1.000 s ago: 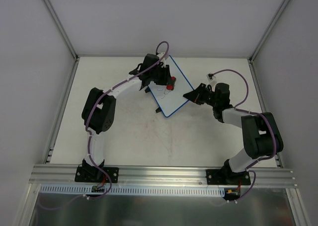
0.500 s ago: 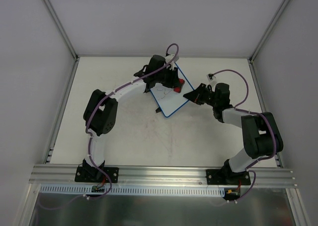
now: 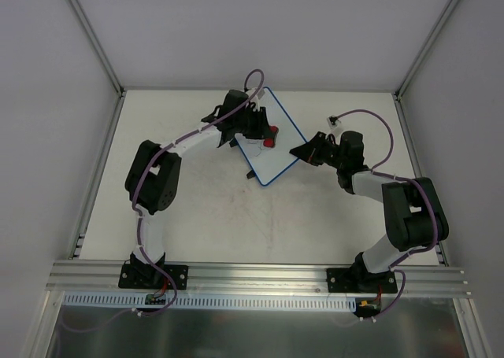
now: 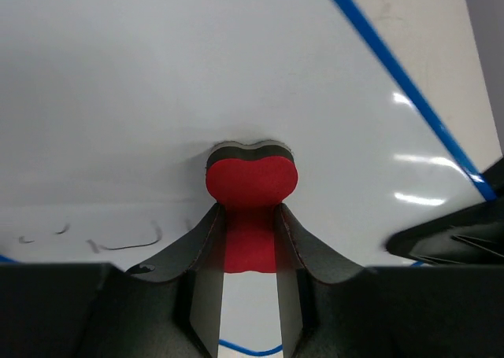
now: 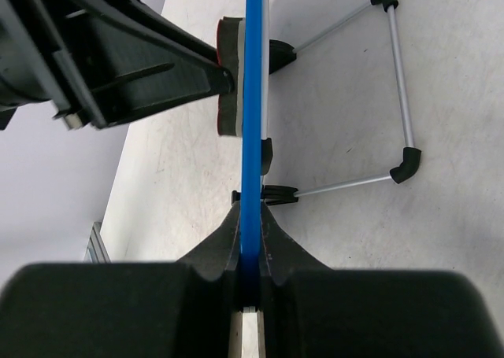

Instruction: Erase the whiteboard

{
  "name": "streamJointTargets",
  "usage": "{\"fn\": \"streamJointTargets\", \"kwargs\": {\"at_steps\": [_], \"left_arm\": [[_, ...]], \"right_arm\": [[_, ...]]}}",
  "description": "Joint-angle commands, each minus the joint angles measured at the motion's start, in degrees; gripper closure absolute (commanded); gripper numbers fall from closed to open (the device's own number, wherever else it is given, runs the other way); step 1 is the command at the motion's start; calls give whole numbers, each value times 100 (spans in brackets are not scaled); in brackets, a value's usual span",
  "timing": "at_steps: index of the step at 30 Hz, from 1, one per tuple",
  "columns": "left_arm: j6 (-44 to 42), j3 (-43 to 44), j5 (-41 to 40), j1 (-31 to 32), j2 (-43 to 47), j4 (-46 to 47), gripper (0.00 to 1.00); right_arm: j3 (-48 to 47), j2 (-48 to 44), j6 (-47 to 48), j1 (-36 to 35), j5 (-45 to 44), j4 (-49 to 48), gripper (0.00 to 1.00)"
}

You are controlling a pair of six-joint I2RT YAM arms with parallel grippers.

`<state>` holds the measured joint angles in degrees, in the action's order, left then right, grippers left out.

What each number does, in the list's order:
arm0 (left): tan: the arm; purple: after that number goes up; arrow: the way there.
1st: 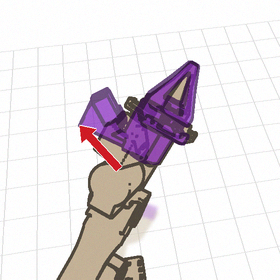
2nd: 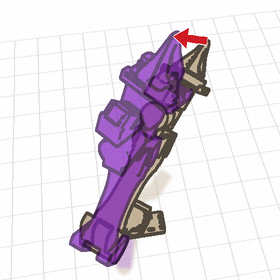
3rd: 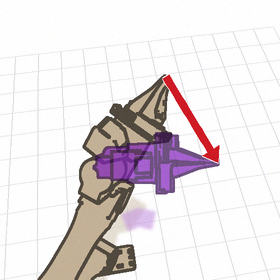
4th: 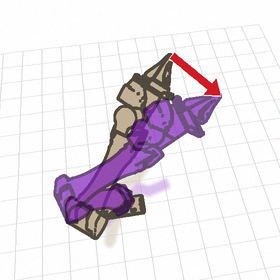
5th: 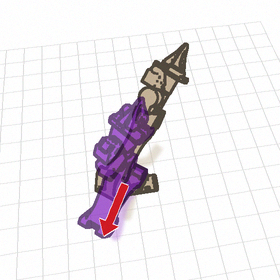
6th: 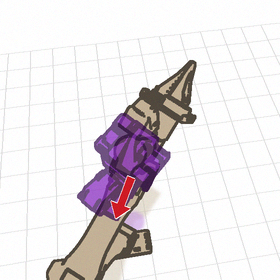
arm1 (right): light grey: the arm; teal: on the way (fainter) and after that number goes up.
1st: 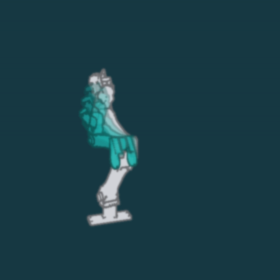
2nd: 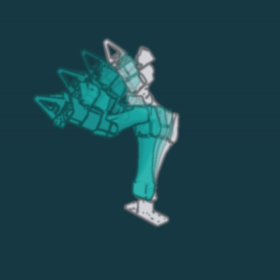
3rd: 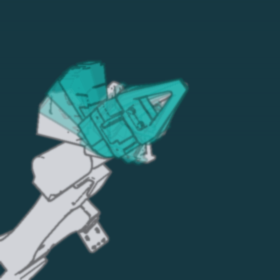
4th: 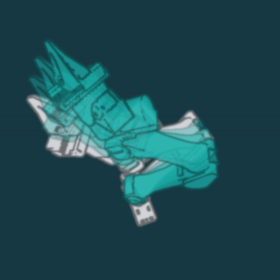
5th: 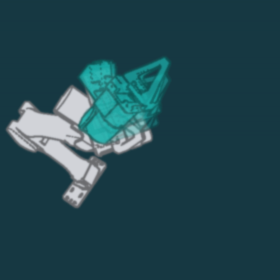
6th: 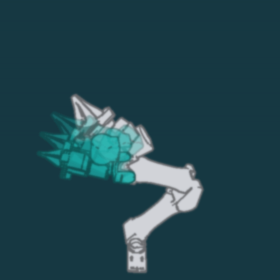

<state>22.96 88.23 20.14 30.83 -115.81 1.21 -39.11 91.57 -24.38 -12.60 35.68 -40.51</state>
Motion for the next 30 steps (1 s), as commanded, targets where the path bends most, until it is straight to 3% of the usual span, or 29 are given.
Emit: {"fn": "streamJointTargets", "kwargs": {"at_steps": [1, 16, 24, 30], "left_arm": [[174, -236, -281, -191, 14, -280, 100], [806, -569, -863, -867, -12, -323, 100], [885, -684, -1363, -930, -47, -323, 100], [886, -517, -1232, -921, -205, -324, 100]], "right_arm": [[-132, 89, 584, -225, 580, -62, 100], [-141, 72, 566, -234, 572, -62, 100], [-140, 54, 549, -234, 572, -62, 100], [-140, 72, 531, -234, 589, -62, 100]]}}
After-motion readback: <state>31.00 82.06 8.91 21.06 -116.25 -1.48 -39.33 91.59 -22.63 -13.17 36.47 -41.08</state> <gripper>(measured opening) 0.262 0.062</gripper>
